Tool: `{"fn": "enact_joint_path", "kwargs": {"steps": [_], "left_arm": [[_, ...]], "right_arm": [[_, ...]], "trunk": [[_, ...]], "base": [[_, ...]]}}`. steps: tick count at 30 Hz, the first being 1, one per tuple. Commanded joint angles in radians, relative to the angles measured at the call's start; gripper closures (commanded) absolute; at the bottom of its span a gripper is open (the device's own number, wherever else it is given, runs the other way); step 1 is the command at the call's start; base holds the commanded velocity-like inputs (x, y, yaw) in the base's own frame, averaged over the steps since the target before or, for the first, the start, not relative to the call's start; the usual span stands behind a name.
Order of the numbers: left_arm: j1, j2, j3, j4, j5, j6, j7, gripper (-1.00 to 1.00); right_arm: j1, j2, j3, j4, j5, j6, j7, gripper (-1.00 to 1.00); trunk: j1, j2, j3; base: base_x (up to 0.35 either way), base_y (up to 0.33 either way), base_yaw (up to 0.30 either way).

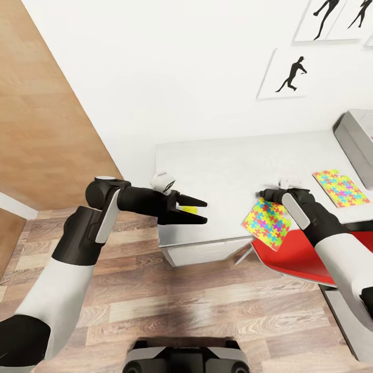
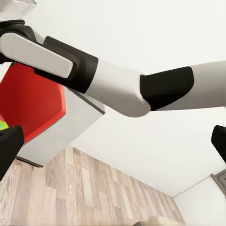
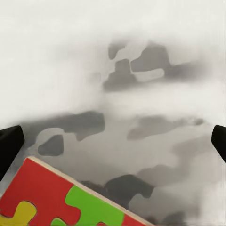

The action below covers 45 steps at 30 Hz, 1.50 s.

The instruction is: Put all the toys in the child's room - the three board games (two on the bed and one on the table), the two jigsaw puzzles on the table, and the tennis ball on the table - inside the toy box on the table in the child's room.

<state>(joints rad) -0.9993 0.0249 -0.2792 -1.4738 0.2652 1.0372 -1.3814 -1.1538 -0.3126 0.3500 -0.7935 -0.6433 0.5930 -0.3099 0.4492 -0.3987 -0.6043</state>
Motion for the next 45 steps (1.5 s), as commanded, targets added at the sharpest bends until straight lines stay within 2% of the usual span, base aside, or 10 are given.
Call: {"fn": "enact_joint_path", "kwargs": {"steps": [1, 9, 22, 26, 30, 33, 38, 42, 43, 45], "left_arm": [[-0.001, 0.008, -0.001, 0.000, 0.004, 0.010, -0.001, -1.00], [0.007, 0.058, 0.042, 0.000, 0.009, 0.010, -0.001, -1.00], [0.015, 0.133, 0.062, 0.000, 0.014, 0.010, -0.005, -1.00], [0.020, 0.169, 0.104, 0.000, 0.014, 0.010, -0.025, -1.00], [0.048, 0.233, 0.154, 0.001, 0.014, 0.010, -0.091, -1.00], [0.071, 0.268, 0.189, 0.003, 0.013, 0.009, -0.127, -1.00], [0.166, 0.342, 0.326, 0.009, 0.011, 0.005, -0.189, -1.00], [0.225, 0.369, 0.409, 0.011, 0.011, 0.000, -0.189, -1.00], [0.255, 0.381, 0.450, 0.012, 0.012, -0.006, -0.189, -1.00], [0.284, 0.392, 0.489, 0.013, 0.012, -0.011, -0.189, -1.00]], "right_arm": [[-0.003, -0.002, -0.005, 0.032, -0.010, 0.006, -0.011, -1.00], [-0.029, -0.005, -0.083, -0.023, -0.007, 0.056, -0.012, -1.00], [-0.030, -0.006, -0.169, -0.163, -0.012, 0.144, -0.010, -1.00], [-0.021, -0.006, -0.213, -0.279, -0.018, 0.254, -0.005, -1.00], [0.014, -0.004, -0.291, -0.433, -0.025, 0.397, 0.001, -1.00], [0.040, -0.004, -0.331, -0.495, -0.038, 0.435, 0.016, -1.00], [0.151, -0.013, -0.406, -0.639, -0.168, 0.454, 0.111, -1.00], [0.237, -0.036, -0.419, -0.702, -0.272, 0.454, 0.166, -1.00], [0.283, -0.045, -0.422, -0.730, -0.329, 0.454, 0.197, -1.00], [0.330, -0.050, -0.424, -0.752, -0.385, 0.454, 0.231, -1.00]], "trunk": [[0.001, -0.001, 0.000], [0.001, -0.001, 0.012], [0.001, -0.001, 0.033], [0.001, -0.001, 0.039], [0.001, -0.001, 0.045], [0.001, -0.001, 0.050], [0.001, -0.001, 0.058], [0.001, -0.001, 0.064], [0.001, -0.001, 0.065], [0.001, -0.001, 0.068]], "base": [[0.000, 0.000, -0.070], [0.000, 0.000, -0.071], [0.000, 0.000, -0.071], [0.000, 0.000, -0.071], [0.000, 0.000, -0.071], [0.000, 0.000, -0.070], [0.000, 0.000, -0.069], [0.000, 0.000, -0.041], [0.000, 0.000, -0.018], [0.000, 0.000, -0.013]]}}
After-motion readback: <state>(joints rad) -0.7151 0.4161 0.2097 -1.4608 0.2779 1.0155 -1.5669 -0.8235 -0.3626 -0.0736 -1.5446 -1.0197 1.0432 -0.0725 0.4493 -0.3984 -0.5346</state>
